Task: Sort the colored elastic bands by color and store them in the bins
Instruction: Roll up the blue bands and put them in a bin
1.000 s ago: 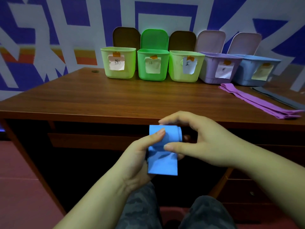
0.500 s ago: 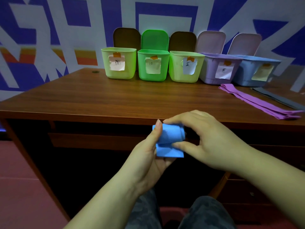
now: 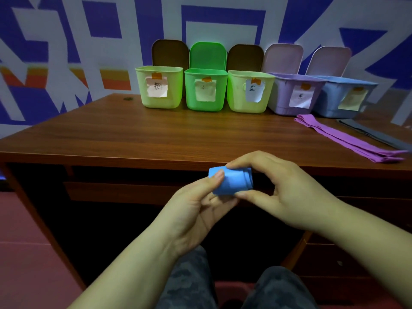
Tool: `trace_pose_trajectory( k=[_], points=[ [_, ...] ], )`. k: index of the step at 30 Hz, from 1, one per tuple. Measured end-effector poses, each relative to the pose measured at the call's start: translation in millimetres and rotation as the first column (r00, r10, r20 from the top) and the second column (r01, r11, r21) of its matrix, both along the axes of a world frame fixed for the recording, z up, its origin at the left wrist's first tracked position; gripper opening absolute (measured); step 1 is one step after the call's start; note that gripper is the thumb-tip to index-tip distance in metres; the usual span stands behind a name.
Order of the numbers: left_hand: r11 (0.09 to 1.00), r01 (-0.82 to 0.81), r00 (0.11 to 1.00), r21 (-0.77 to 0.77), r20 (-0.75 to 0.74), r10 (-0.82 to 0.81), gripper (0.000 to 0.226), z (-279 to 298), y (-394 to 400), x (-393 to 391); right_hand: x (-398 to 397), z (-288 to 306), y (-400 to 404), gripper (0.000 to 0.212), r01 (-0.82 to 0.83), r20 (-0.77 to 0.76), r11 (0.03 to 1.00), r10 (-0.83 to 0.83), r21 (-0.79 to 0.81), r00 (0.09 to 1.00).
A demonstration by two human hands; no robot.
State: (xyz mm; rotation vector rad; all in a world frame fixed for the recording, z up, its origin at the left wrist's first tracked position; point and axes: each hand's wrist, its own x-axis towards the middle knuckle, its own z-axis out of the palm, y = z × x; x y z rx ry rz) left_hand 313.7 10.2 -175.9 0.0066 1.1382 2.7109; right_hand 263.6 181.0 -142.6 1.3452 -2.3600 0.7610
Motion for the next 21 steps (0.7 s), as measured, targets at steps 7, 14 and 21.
trace_pose_trajectory(
  k=[7, 14, 21],
  points=[
    [0.998, -0.031, 0.998, -0.054, -0.062, 0.028, 0.044, 1, -2, 4, 4, 3, 5, 0.045, 0.053, 0.140, 0.996, -0.043, -0.072, 0.989],
    [0.985, -0.061, 0.998, -0.164, -0.037, 0.055, 0.057, 15, 5, 2, 11, -2, 1, 0.037, -0.053, -0.207, 0.998, 0.045, -0.032, 0.977],
    [0.757, -0.457, 0.884, -0.466, -0.329, 0.332, 0.026, 6, 11, -3, 21, -6, -10, 0.068, 0.072, 0.264, 0.961, 0.001, -0.266, 0.965]
  ],
)
